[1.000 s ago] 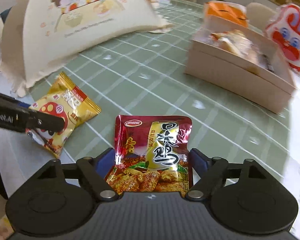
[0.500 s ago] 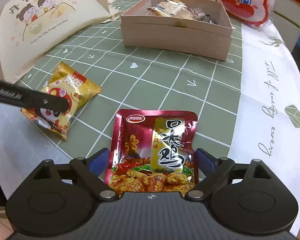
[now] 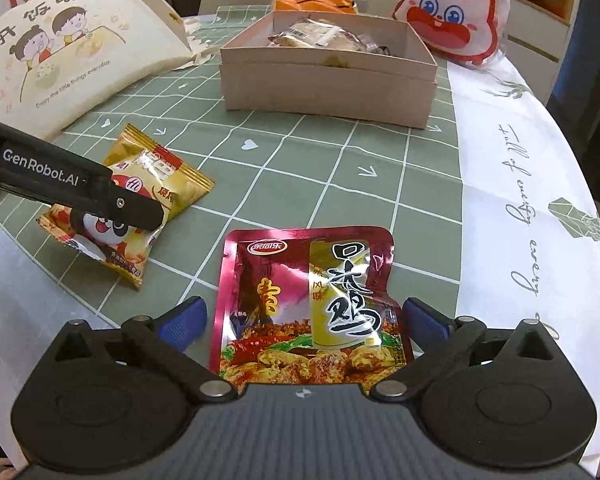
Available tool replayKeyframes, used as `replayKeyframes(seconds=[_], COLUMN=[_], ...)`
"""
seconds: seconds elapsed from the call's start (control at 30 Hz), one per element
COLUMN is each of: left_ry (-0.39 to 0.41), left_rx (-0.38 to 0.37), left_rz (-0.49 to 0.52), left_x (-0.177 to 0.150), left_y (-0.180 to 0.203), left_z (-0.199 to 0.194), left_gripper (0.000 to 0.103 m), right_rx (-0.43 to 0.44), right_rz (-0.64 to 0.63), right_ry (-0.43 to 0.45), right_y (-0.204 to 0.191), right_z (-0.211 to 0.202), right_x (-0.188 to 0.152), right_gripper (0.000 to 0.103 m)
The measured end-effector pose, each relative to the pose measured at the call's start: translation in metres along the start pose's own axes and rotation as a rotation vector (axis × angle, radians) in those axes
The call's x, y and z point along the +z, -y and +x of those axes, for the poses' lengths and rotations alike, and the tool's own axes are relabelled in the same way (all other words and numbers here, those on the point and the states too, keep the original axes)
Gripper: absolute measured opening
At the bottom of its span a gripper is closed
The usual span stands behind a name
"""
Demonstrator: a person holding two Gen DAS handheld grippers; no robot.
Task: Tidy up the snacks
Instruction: 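Grasp the yellow panda bag with the left tool, then grasp the red spicy chicken bag with the right tool while the left holds the panda bag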
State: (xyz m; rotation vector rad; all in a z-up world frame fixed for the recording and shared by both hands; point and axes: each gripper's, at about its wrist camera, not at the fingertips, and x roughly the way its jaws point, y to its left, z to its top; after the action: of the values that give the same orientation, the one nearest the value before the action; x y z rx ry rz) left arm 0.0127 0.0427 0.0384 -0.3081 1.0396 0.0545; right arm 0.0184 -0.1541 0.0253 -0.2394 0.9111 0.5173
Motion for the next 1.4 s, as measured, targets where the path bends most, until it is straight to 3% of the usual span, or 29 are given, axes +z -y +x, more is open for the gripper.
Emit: replayKeyframes(seconds=[0.17, 0.3, 0.4, 0.6, 0.63, 0.67, 0.87, 1.13, 1.2, 1.23, 1.4], left_ry=[0.003, 0.017, 0.023, 0.026, 0.032, 0.039, 0.067, 0.056, 0.052, 0.049, 0.044], left_rx=[0.017, 0.008, -0.011, -0.039, -0.036, -0.033, -0.017, -0.024, -0.022, -0.023, -0.025], left_rz=[0.006, 0.002, -0.044, -0.128, -0.126, -0.121, -0.088, -0.069, -0.071, -0.073, -0.083], left_x=[-0.001, -0.003, -0.006, -0.011, -0.012, -0.013, -0.018, -0.022, -0.023, -0.024, -0.025], left_y=[0.003, 0.0, -0.005, -0.013, -0.012, -0.011, 0.0, 0.01, 0.01, 0.01, 0.007], left_z=[0.0, -0.001, -0.004, -0.013, -0.016, -0.02, -0.038, -0.039, -0.037, -0.036, -0.035], left_gripper=[0.063, 0.062, 0.054, 0.043, 0.04, 0.037, 0.032, 0.031, 0.031, 0.031, 0.031], right_rx=[0.024, 0.036, 0.047, 0.069, 0.071, 0.062, 0.107, 0.087, 0.069, 0.06, 0.111], right_rz=[-0.026, -0.066, -0.075, -0.074, -0.071, -0.066, -0.04, -0.066, -0.076, -0.08, -0.053], right_ry=[-0.022, -0.031, -0.019, -0.014, -0.009, -0.001, -0.012, -0.025, -0.032, -0.03, -0.046], right_y=[0.002, 0.0, 0.002, 0.01, 0.011, 0.013, 0.027, 0.029, 0.027, 0.026, 0.02], right_z=[-0.001, -0.006, -0.014, -0.026, -0.029, -0.032, -0.038, -0.033, -0.029, -0.026, -0.015], right_x=[0.002, 0.004, 0.007, 0.014, 0.014, 0.016, 0.026, 0.021, 0.017, 0.014, 0.002], right_gripper=[0.102, 0.091, 0.079, 0.074, 0.065, 0.046, 0.036, 0.039, 0.069, 0.075, 0.084])
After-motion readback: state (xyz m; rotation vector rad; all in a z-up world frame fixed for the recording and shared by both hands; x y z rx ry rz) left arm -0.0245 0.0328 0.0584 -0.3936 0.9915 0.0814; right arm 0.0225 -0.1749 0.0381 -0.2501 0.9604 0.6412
